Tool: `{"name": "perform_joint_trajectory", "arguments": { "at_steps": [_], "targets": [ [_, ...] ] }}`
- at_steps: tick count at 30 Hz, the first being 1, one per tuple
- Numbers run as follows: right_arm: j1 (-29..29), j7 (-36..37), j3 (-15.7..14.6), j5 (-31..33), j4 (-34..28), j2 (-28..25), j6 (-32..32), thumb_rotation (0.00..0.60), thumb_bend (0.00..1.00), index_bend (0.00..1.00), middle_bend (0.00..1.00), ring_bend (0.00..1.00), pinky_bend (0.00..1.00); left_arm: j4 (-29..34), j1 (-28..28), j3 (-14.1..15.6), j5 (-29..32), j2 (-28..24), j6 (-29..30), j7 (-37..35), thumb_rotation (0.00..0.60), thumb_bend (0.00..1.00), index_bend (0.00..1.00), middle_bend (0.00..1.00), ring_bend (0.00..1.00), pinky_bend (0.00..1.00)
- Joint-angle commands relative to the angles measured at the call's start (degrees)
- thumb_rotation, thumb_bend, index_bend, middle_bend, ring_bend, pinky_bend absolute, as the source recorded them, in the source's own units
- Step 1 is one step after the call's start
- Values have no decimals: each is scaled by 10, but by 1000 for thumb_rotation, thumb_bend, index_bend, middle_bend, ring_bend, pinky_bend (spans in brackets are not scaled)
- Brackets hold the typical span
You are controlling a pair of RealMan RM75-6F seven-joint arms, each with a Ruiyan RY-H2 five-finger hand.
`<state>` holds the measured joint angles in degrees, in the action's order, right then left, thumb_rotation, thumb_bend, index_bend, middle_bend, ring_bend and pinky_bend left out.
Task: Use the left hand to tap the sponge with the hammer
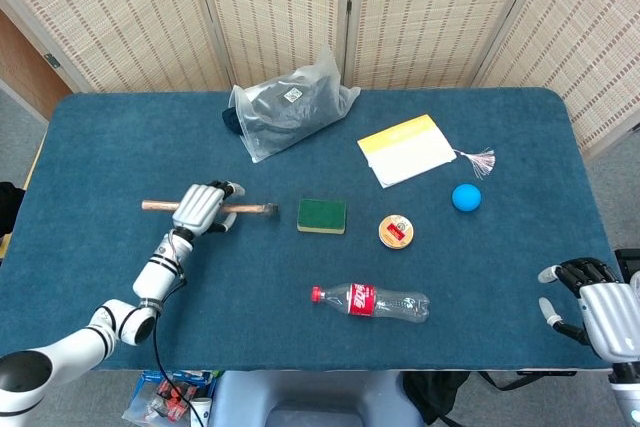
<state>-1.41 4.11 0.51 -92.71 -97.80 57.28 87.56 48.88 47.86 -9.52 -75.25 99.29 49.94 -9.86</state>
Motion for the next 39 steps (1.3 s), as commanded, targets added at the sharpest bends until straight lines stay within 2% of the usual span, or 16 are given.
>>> {"name": "perform_joint_trajectory", "arguments": {
  "at_steps": [1, 3, 8, 14, 19, 25, 31, 39],
  "targets": [
    [2, 1, -1, -2, -1, -1, 3, 600, 353, 407, 440, 284, 218, 80, -17, -18, 42, -38, -13, 36, 600, 252, 0, 0, 0, 108],
    [3, 1, -1, -2, -1, -2, 7, 600, 353, 407, 440, 284, 218, 104, -24, -27, 53, -47, 1, 48, 600, 246, 0, 0, 0, 67],
    [7, 4, -2, -3, -1, -5, 13, 600, 353, 407, 440, 284, 218, 157, -42, -36, 72, -81, 17, 65, 600, 246, 0, 0, 0, 65],
    [8, 6, -3, 1, 1, -9, 10, 600, 353, 407, 439, 284, 218, 277, -87, -28, 118, -156, 54, 144, 600, 246, 0, 0, 0, 64],
    [3, 22, -5, -2, -3, -16, 1, 600, 353, 408, 440, 284, 218, 390, -144, -18, 139, -220, 130, 185, 600, 246, 0, 0, 0, 64],
    [-4, 28, -4, -6, 1, -16, -5, 600, 352, 408, 440, 284, 218, 472, -214, 10, 130, -276, 222, 218, 600, 246, 0, 0, 0, 64],
    [-12, 28, -5, -15, 4, -13, -12, 600, 353, 407, 440, 284, 218, 505, -280, 40, 105, -302, 304, 225, 600, 246, 0, 0, 0, 60],
    [-22, 19, -4, -18, -2, -8, -24, 600, 353, 407, 440, 284, 219, 546, -355, 86, 35, -321, 389, 225, 600, 246, 0, 0, 0, 54]
  ]
}}
